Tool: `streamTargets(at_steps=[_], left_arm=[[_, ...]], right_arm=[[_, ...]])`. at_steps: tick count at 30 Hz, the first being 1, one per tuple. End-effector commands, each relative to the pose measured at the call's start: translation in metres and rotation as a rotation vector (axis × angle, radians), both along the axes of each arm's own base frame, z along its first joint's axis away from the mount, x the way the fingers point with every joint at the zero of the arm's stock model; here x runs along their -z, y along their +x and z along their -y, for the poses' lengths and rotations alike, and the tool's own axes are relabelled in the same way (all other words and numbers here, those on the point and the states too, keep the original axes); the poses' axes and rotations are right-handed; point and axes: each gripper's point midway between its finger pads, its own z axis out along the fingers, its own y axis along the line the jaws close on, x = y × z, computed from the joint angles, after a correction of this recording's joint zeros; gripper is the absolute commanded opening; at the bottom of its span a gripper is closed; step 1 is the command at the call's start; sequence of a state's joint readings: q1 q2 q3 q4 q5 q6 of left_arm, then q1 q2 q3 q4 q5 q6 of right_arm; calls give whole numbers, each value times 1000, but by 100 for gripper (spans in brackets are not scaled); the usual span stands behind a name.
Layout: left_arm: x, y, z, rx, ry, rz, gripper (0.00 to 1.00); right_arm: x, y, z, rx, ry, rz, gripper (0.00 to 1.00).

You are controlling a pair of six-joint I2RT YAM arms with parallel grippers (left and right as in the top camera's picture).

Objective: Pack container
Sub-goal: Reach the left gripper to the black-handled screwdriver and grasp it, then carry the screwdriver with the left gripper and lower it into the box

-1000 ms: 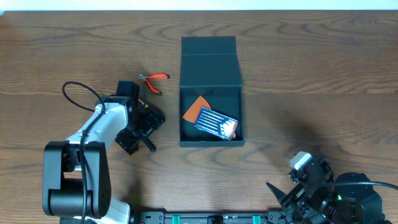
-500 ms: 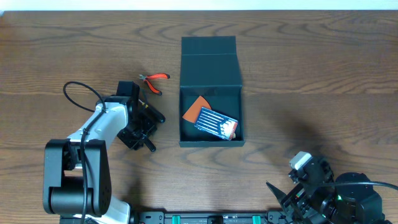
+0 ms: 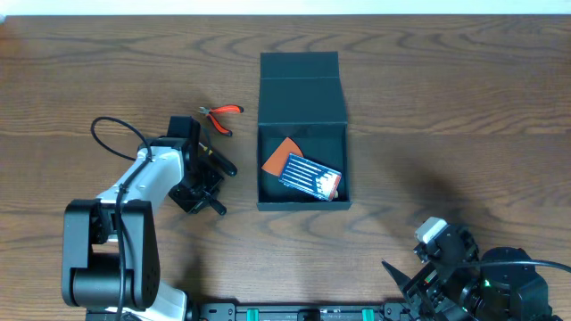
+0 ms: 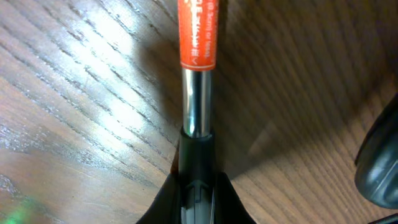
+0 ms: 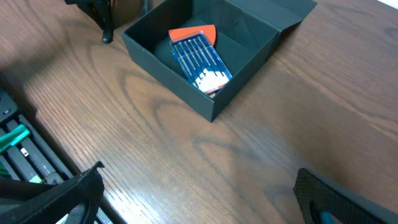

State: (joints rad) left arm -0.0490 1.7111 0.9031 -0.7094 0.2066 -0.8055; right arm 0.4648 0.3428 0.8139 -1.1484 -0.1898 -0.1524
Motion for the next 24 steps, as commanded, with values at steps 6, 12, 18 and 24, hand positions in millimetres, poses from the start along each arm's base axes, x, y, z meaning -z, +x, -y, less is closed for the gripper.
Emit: streamTargets(at_steps=[6,12,18,24], left_arm=[[2,-3,-1,-37,10,-11,6],[-21,11,0,-44,3,100,6],[-69,25,1,-44,-11,283,6],[-127,38,15,1,-30,484,6]], right_arm=[[1,0,1,17,12,-9,99],[1,0,1,17,12,-9,99],[1,0,1,17,12,-9,99],[1,0,1,17,12,-9,99]])
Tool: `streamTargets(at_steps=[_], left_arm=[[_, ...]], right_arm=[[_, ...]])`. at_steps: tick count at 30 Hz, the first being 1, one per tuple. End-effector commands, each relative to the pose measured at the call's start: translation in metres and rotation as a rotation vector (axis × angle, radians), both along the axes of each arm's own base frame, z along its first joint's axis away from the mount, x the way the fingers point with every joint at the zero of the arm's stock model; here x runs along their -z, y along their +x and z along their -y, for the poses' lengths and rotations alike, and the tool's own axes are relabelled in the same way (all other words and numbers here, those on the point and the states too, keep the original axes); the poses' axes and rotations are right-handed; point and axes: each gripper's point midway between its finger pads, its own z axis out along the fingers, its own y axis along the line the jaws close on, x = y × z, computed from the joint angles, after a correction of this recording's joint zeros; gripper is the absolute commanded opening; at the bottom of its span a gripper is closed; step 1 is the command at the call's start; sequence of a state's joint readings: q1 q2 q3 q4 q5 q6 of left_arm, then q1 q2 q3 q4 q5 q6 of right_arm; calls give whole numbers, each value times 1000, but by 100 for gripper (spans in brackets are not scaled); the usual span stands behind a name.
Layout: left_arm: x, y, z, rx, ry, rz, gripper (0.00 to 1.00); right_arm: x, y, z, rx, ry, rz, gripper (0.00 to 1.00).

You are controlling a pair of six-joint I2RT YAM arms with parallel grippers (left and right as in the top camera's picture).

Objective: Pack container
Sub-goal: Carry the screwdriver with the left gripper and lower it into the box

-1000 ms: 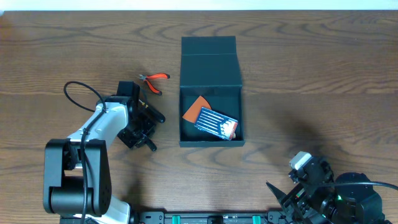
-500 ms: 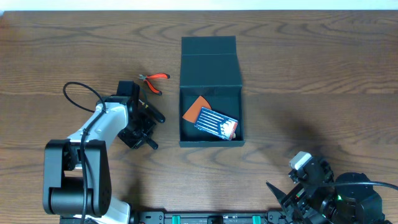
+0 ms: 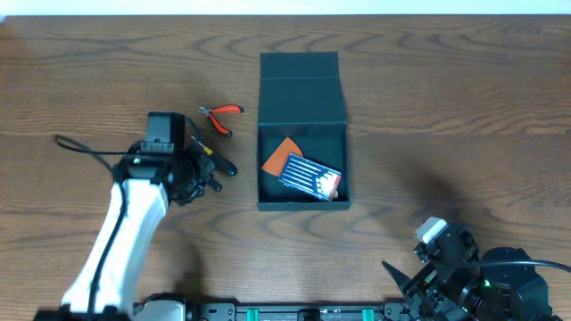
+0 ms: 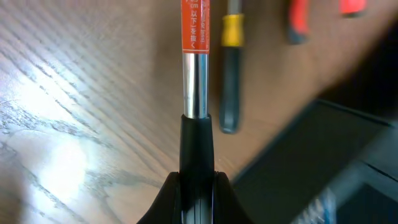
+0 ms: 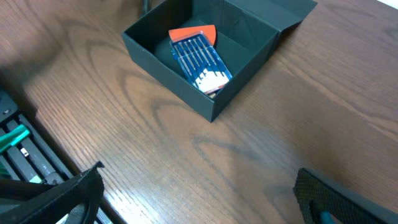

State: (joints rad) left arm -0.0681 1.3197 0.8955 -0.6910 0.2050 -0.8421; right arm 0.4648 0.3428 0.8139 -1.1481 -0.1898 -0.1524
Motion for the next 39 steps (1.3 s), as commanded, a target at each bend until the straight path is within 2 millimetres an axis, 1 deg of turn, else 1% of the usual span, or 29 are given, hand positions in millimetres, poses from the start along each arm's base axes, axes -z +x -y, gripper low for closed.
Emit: streamTargets(at_steps=[1,2,6,10,13,17,21,27,32,35,39], left_arm=[[-36,13,14,35,-1,117,6],[-45,16,21,51,-7,143,6],[-68,26,49,53,-29,193,6],[-87,35,95,83,-55,239,6],[-91,39,130,87,-79,239,6],[-82,37,169,62,-101,195,6],[-64,27,195,-33,-152,118,6],[-44,11,217,-123,-188,32,6],[-30,4,237,-135,-211,-9,6],[-21,-2,244,-154,-207,-37,6],[-10,-5,246,-172,-195,-61,6]], right_arm=[[1,0,1,17,12,-9,99],[1,0,1,17,11,-9,99],[1,0,1,17,11,-9,99],[1,0,1,17,12,-9,99],[1,0,1,17,12,-9,99],[1,0,1,17,11,-9,99],[1,0,1,17,12,-9,99],[1,0,1,17,11,-9,99],[1,0,1,17,12,-9,99],[1,0,1,17,12,-9,99],[1,0,1,17,12,-9,99]])
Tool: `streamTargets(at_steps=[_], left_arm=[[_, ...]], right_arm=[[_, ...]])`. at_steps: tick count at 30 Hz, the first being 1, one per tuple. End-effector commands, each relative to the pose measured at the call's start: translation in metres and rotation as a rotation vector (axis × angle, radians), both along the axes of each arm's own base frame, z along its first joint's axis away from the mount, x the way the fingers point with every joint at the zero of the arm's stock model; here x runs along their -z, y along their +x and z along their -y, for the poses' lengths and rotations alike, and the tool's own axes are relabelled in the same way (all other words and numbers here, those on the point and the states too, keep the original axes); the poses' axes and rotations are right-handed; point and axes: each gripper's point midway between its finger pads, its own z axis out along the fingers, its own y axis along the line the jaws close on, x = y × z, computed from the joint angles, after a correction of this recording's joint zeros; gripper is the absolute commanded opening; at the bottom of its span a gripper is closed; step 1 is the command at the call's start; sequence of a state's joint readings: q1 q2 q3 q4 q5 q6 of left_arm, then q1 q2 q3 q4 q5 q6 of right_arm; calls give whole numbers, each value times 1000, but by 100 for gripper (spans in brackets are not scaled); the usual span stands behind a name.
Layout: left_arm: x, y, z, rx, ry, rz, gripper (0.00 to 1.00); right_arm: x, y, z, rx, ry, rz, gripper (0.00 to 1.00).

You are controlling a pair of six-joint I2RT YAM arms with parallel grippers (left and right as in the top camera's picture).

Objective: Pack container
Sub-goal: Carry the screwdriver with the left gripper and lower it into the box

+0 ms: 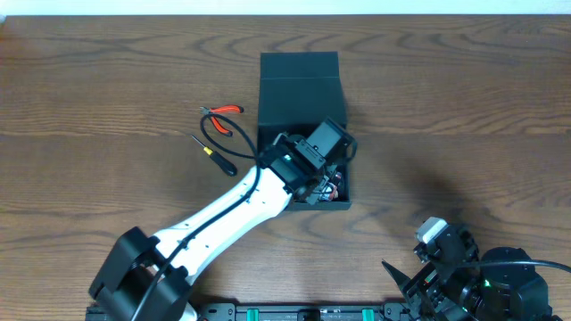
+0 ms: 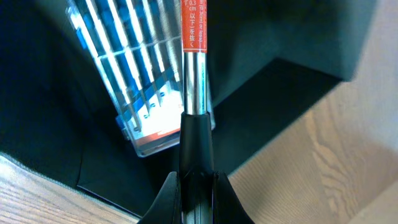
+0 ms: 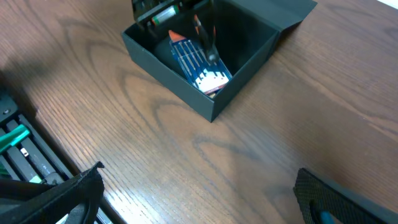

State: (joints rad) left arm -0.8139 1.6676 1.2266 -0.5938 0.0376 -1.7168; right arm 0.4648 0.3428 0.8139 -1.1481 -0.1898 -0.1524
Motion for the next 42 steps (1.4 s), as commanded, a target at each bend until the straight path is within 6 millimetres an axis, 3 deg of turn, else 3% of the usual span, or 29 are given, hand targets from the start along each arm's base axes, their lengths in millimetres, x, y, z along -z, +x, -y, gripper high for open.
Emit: streamTargets(at_steps=[1,13,20,24,29,36,42], left_arm=[[2,6,3,-53,0,0,6],[46,8,-4,-68,102,-60,6],[59,6,-5,-68,127,-83,6],[59,6,-5,-68,128,-83,11],[59,7,-5,-68,127,-83,50],[45,9,-3,-68,99,-56,52],[13,17,-7,-79,71,35,52]], right_arm=[[1,0,1,17,12,-9,99],[1,0,1,17,12,-9,99],[1,0,1,17,12,-9,99],[1,0,1,17,11,-9,99],[1,0,1,17,12,-9,99],[1,0,1,17,12,-9,99],[1,0,1,17,12,-9,99]])
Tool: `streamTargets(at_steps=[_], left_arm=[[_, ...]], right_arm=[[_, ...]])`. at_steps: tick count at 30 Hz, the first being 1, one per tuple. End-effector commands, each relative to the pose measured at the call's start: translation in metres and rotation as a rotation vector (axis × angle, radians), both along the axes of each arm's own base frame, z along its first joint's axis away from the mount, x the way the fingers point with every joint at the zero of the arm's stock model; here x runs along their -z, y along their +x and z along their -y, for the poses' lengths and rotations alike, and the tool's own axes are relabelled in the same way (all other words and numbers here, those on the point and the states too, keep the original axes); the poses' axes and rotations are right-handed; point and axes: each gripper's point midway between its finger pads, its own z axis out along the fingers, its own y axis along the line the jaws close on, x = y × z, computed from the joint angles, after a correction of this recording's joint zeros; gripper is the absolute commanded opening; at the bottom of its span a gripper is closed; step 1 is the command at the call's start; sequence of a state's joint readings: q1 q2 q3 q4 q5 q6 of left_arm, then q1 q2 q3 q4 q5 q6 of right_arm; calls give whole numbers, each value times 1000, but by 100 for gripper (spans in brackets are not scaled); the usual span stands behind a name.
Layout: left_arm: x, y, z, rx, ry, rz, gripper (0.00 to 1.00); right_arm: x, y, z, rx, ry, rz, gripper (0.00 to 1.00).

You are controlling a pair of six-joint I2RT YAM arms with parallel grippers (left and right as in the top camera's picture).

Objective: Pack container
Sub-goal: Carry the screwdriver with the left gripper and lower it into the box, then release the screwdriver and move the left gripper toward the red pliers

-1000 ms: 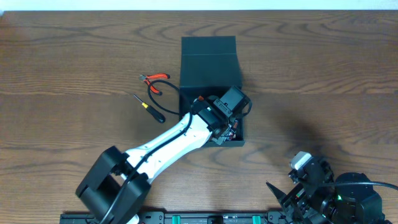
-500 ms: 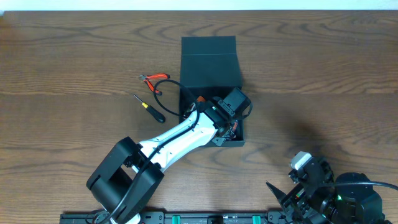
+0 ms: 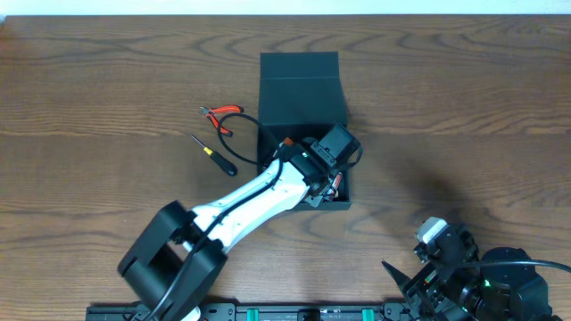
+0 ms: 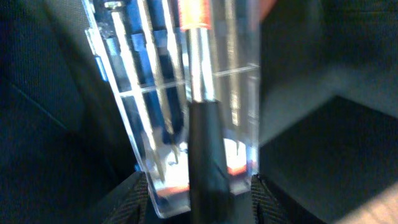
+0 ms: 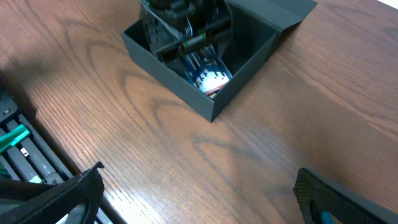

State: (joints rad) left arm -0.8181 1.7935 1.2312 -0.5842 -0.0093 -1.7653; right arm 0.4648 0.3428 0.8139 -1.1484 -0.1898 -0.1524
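Observation:
The black box [image 3: 294,206] stands open at mid-table, its lid [image 3: 300,89] folded back. Inside lies a clear case of blue screwdrivers [image 4: 149,93] over an orange item. My left gripper [image 4: 198,193] reaches down into the box and is open, its fingers [image 4: 134,190] wide apart. Between them an orange-labelled tool with a steel shaft and black handle [image 4: 204,149] rests on the case. The left wrist [image 3: 332,144] hides most of the box's contents from above. My right gripper [image 5: 199,205] hangs open over bare table near the front right.
Red-handled pliers [image 3: 223,114] and a black screwdriver with a yellow collar [image 3: 214,154] lie on the wood left of the box. The right arm's base [image 3: 482,281] sits at the front right edge. A rail [image 5: 18,143] runs along the front.
My left gripper was shut on the orange-labelled tool above the case in the box. Now it sits lower and its fingers stand apart, with the tool lying on the case.
My left gripper was shut on the orange-labelled tool low over the table left of the box. Then it held the tool beside the screwdriver and pliers, then over the box's case. Now the tool lies in the box and the gripper is open. The right arm stayed still.

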Motion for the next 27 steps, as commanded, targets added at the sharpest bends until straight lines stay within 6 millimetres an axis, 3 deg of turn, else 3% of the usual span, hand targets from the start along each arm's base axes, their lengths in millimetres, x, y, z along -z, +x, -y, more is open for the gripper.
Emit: streamTargets(at_steps=[1,7,8,12,15,19,23,27], left_arm=[[-39,14,-4,-15,-22,119,52],[-89,22,-35,-59,36,280,54],[-97,22,-44,-74,58,301,60],[-118,16,-98,-130,177,320,77],[-124,18,-141,-93,275,293,79],[-120,34,-188,0,357,241,87],[-96,45,-224,62,322,123,94],[-65,56,-239,163,242,12,95]], right_arm=[[1,0,1,17,12,-9,99],[1,0,1,17,12,-9,99],[1,0,1,17,11,-8,99],[1,0,1,17,12,-9,99],[1,0,1,17,12,-9,99],[1,0,1,17,12,-9,99],[1,0,1,17,12,-9,99],[1,0,1,17,12,-9,99]])
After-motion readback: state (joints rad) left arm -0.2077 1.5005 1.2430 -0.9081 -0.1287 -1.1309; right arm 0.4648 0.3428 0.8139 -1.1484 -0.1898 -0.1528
